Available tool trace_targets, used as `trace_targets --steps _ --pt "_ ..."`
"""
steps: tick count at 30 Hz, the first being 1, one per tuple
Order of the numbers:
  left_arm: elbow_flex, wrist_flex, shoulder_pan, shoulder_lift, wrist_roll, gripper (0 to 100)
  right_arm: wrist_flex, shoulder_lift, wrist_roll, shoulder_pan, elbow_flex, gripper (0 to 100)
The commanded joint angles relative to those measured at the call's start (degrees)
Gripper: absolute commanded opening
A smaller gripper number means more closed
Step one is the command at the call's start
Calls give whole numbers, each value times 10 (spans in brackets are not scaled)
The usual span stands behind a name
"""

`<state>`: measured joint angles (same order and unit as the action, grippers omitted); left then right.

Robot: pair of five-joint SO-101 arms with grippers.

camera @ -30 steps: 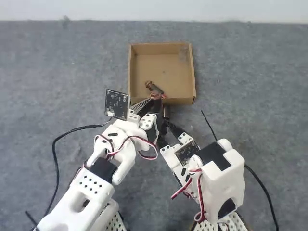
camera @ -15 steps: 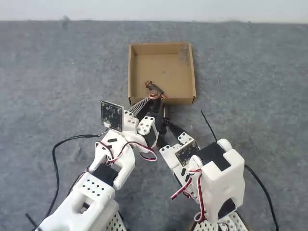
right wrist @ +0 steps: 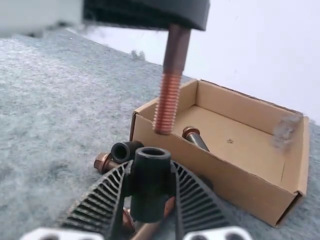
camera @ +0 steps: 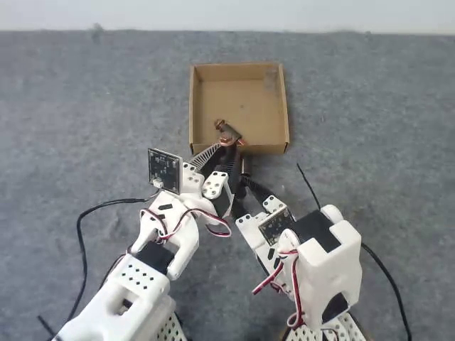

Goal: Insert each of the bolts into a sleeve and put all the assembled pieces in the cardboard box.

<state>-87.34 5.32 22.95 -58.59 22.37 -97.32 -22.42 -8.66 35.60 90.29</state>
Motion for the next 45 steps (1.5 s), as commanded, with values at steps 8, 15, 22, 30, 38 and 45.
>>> trace_targets --steps 8,15,22,30,38,45 --pt "20 23 -4 -19 -1 11 -16 13 -7 4 16 9" --pt "43 20 -19 -1 68 11 -15 13 -7 4 16 9" --pt "114 23 -37 140 87 11 -15 12 -7 4 16 9" --pt "76 20 -25 85 86 11 -15 12 -7 0 15 9" --pt "30 20 -21 19 85 11 -18 12 -8 0 15 9" --pt "34 24 -21 51 85 11 -19 13 -8 0 17 9"
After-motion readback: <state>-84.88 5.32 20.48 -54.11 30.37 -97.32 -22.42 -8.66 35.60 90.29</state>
